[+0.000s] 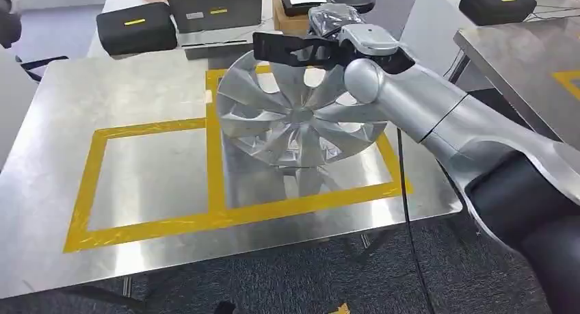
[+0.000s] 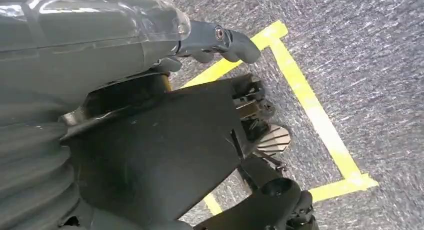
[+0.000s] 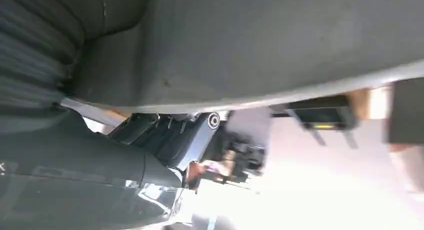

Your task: Take the parts from the cabinet and place them on the table.

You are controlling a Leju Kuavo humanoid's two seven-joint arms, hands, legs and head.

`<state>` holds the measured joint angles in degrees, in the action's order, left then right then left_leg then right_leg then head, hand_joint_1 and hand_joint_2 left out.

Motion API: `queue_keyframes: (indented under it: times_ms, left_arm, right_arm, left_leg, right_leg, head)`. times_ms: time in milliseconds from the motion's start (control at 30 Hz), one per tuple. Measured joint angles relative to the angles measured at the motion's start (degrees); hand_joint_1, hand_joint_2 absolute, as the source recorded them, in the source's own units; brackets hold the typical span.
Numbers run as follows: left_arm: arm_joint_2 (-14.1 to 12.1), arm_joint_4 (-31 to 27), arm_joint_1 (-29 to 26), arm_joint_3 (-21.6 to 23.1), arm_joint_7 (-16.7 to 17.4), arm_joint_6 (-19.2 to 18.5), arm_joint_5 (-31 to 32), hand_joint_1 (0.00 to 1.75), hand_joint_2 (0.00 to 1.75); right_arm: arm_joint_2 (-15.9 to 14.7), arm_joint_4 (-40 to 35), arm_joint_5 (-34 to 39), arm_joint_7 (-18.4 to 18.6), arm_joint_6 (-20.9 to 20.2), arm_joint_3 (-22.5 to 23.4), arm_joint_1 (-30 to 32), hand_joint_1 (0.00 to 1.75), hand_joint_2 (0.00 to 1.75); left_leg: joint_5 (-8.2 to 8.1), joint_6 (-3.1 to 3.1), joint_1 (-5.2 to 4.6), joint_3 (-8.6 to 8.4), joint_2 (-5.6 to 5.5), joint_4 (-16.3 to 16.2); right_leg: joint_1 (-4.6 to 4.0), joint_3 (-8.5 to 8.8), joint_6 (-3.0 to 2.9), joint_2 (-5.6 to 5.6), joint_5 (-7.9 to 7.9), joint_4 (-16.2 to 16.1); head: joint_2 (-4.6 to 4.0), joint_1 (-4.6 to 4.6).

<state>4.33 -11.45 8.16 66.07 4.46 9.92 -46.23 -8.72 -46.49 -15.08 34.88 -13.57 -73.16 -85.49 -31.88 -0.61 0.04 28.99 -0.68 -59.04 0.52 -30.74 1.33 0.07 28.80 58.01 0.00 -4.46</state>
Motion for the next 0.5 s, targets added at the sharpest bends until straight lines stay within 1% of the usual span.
queue_keyframes:
  times_ms: [100, 233, 367, 500]
  left_arm:
    - [0.0, 0.0, 0.0, 0.0, 0.2, 0.0, -0.1, 0.0, 1.75]
    - [0.0, 0.0, 0.0, 0.0, 0.2, 0.0, -0.3, 0.0, 1.75]
    - [0.1, 0.0, 0.0, 0.0, 0.2, 0.3, -0.3, 0.0, 1.75]
    - [0.1, 0.0, 0.0, 0.0, 0.2, 0.4, -0.2, 0.0, 1.75]
  right_arm:
    - [-2.3, -1.8, -0.1, 2.5, -0.1, 1.2, -0.8, 1.75, 1.75]
    - [-4.5, -4.0, -1.9, 3.5, 0.2, 2.4, -1.9, 1.75, 1.75]
    - [-6.4, -7.2, -5.5, 3.5, 2.8, 3.3, -2.7, 1.75, 1.75]
    - [-7.6, -9.6, -8.5, 3.5, 5.3, 4.2, -2.9, 1.75, 1.75]
  left_leg:
    - [0.01, -0.02, -0.01, 0.18, -0.12, 0.0]
    - [-0.02, 0.01, -0.02, 0.28, -0.02, 0.0]
    - [-0.03, 0.01, -0.02, 0.54, 0.04, 0.0]
    - [-0.03, 0.01, -0.02, 0.61, 0.19, 0.0]
  right_leg:
    - [0.01, -0.09, 0.0, -0.09, 0.0, 0.0]
    - [0.02, -0.21, -0.01, -0.05, 0.01, -0.1]
    - [0.01, -0.41, -0.01, -0.07, 0.02, -0.2]
    - [0.02, -0.51, -0.01, -0.03, 0.01, -0.2]
  head:
    - [0.0, -0.02]
    - [0.0, -0.04]
    - [0.0, -0.02]
    - [0.0, 0.0]
